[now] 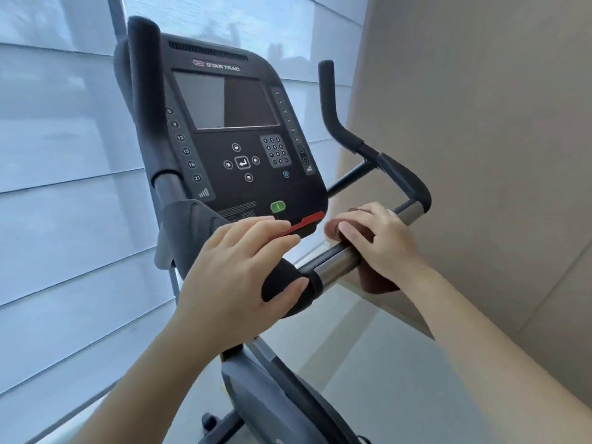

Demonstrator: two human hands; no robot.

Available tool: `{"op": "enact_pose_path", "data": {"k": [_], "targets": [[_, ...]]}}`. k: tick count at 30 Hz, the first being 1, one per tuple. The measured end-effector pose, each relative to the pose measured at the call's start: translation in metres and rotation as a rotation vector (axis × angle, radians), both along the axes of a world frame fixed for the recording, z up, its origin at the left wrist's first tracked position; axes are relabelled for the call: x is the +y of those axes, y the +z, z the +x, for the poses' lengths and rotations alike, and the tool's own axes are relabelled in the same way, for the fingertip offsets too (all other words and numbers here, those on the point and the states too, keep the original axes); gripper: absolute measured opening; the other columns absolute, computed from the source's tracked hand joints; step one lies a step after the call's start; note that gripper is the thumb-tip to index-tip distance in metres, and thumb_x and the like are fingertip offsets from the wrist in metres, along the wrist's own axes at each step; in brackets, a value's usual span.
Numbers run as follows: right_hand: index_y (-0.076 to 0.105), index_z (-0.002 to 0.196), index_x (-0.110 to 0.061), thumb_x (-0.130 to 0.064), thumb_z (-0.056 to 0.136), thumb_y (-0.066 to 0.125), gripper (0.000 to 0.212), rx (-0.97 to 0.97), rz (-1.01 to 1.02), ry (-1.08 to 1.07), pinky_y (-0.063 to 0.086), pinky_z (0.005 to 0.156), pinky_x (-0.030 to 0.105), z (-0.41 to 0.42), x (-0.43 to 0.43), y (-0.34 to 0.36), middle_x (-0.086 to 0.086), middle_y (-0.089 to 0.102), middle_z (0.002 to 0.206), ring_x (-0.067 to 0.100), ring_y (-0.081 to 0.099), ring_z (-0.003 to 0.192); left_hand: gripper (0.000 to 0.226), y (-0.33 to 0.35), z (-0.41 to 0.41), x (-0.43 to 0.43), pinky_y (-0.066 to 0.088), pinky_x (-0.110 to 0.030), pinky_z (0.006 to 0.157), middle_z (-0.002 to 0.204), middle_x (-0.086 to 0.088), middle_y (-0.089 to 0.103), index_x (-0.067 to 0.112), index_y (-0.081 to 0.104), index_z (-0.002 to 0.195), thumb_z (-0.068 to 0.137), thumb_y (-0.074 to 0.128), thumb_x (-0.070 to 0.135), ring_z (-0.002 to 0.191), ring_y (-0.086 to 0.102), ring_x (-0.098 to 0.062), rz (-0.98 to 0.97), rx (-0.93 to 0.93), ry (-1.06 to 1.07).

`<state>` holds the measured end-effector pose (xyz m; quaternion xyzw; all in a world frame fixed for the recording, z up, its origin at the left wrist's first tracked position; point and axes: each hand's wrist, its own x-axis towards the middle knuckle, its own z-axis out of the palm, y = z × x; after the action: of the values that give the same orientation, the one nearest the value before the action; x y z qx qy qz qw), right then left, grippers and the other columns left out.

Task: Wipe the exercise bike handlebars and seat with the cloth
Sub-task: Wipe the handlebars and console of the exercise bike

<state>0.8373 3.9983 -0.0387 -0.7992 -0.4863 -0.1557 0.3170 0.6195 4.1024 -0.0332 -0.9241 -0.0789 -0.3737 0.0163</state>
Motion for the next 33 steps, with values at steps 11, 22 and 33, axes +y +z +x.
{"op": "enact_pose_path", "data": {"k": [11,22,33], "targets": [[0.070,0.095,-0.017,-0.031,0.083,0.062,0.020,-0.086,0.075,0.205,0.048,0.084,0.034,-0.022,0.004,0.000,0.002,0.067,0.100,0.022,0.060,0.092,0.040,-0.004,0.002,-0.001,0.042,-0.030,0.087,0.110,0.005,0.065,0.018,0.066,0.103,0.079,0.051,0.045,0.107,0.056,-0.019,0.027,-0.005,0.079],[0.071,0.095,-0.017,-0.030,0.084,0.057,0.022,-0.190,0.247,0.274,0.047,0.085,0.028,-0.042,0.007,-0.018,0.003,0.068,0.097,0.018,0.061,0.089,0.038,-0.006,0.003,0.001,0.043,-0.031,0.082,0.107,0.003,0.065,0.018,0.065,0.103,0.080,0.051,0.044,0.103,0.056,-0.020,0.035,-0.041,0.056],[0.071,0.092,-0.020,-0.033,0.081,0.056,0.023,-0.161,0.172,0.302,0.049,0.080,0.032,-0.068,0.012,-0.014,-0.001,0.069,0.093,0.020,0.061,0.085,0.036,-0.011,0.004,0.004,0.040,-0.029,0.078,0.104,0.002,0.065,0.016,0.064,0.103,0.081,0.052,0.043,0.098,0.056,-0.020,0.080,-0.130,0.036]]}}
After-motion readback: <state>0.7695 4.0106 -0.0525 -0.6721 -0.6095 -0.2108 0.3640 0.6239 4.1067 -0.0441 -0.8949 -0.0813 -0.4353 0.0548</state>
